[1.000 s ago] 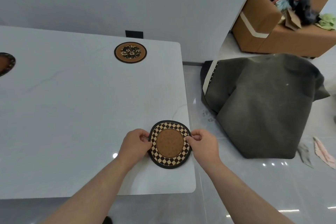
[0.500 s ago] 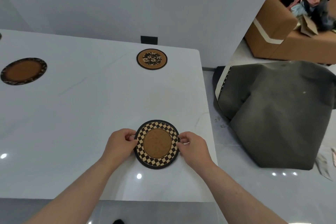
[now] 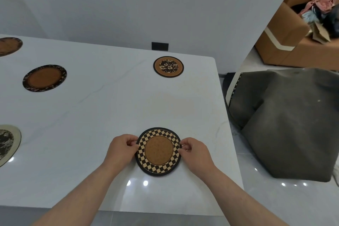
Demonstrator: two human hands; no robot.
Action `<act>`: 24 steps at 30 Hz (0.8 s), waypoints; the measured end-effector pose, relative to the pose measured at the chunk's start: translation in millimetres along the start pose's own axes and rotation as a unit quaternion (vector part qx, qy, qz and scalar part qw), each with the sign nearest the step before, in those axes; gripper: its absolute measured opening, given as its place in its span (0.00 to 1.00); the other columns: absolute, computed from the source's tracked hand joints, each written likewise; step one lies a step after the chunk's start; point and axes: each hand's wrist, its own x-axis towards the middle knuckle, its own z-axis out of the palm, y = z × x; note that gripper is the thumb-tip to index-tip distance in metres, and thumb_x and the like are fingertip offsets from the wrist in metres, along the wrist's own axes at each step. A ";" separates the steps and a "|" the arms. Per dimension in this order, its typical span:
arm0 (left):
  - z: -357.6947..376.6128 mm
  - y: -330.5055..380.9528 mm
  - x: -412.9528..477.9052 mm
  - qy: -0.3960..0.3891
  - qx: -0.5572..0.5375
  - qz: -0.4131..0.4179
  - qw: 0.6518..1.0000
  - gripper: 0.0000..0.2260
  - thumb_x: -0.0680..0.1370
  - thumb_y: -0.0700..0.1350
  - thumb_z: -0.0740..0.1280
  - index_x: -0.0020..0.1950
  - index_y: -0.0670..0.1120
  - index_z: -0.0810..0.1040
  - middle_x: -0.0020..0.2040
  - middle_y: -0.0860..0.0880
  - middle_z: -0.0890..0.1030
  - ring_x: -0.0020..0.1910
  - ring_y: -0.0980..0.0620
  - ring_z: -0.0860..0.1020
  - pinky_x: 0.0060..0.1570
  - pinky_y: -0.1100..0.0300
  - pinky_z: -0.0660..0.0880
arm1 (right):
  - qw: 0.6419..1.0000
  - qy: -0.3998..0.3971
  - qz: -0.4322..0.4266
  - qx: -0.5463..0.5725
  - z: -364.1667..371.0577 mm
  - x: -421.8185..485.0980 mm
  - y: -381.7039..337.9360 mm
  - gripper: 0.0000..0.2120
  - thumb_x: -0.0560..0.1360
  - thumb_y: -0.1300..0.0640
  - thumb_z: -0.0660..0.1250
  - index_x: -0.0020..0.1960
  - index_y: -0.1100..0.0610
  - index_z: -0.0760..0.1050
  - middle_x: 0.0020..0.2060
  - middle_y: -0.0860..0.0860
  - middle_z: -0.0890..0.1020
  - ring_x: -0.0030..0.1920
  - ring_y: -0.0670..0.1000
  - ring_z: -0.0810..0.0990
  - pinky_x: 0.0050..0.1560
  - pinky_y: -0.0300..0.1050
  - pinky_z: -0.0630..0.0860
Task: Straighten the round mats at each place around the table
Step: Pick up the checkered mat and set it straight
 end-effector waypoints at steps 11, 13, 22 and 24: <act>-5.7 -9.4 7.9 -0.052 0.059 0.038 0.996 0.13 0.70 0.35 0.69 0.40 0.55 0.82 0.37 0.46 0.82 0.37 0.50 0.80 0.39 0.63 0.77 | 1.000 0.005 0.014 -0.027 8.6 2.7 3.9 0.09 0.72 0.60 0.68 0.46 0.45 0.76 0.36 0.43 0.79 0.39 0.40 0.77 0.37 0.28 0.67; -5.7 -10.2 9.2 -0.070 0.066 0.045 0.994 0.15 0.70 0.34 0.68 0.41 0.56 0.82 0.37 0.48 0.81 0.37 0.52 0.79 0.39 0.64 0.76 | 0.999 0.006 0.018 -0.027 8.9 2.6 6.3 0.10 0.72 0.60 0.68 0.45 0.45 0.75 0.35 0.43 0.78 0.38 0.40 0.76 0.36 0.28 0.67; 0.5 -11.2 15.9 -0.098 0.126 0.093 0.983 0.12 0.70 0.39 0.68 0.46 0.57 0.83 0.35 0.53 0.75 0.33 0.59 0.71 0.42 0.58 0.75 | 1.000 0.025 0.003 -0.018 4.0 7.2 10.6 0.12 0.74 0.61 0.66 0.47 0.43 0.73 0.36 0.42 0.78 0.39 0.40 0.76 0.38 0.28 0.68; -4.6 -13.6 17.4 -0.101 0.201 0.121 0.967 0.13 0.71 0.48 0.70 0.55 0.57 0.81 0.42 0.57 0.76 0.42 0.59 0.73 0.47 0.59 0.74 | 0.997 -0.007 -0.017 -0.070 -4.0 8.7 13.0 0.10 0.75 0.54 0.67 0.55 0.45 0.74 0.45 0.41 0.79 0.45 0.42 0.76 0.45 0.31 0.68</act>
